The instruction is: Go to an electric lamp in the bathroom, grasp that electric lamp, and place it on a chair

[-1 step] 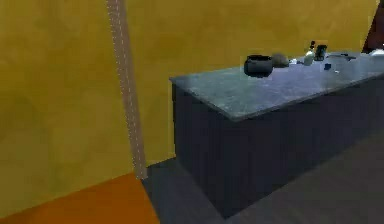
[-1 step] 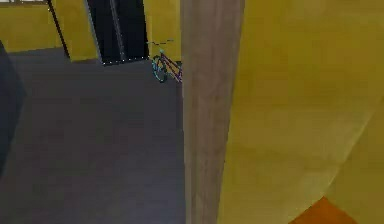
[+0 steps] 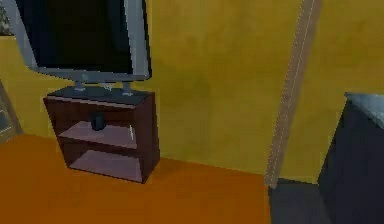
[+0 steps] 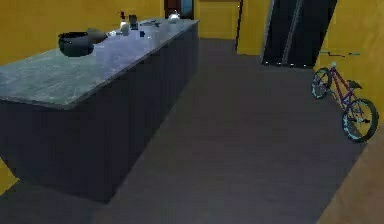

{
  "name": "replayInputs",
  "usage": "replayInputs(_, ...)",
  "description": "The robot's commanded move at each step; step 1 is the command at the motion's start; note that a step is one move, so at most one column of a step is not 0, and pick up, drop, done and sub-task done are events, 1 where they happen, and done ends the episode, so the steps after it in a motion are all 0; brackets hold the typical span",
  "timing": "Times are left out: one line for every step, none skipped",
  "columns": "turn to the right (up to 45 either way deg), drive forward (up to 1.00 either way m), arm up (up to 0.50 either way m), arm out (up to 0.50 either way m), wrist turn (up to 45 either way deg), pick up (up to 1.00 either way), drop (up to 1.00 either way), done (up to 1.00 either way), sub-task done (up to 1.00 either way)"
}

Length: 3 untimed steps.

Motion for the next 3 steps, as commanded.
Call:
replayInputs(-36.0,0.00,0.00,0.00,0.0,0.00,0.00,0.00,0.00)
replayInputs(-3.0,0.00,0.00,0.00,0.0,0.00,0.00,0.00,0.00)
replayInputs(0.0,0.05,0.00,0.00,0.0,0.00,0.00,0.00,0.00)
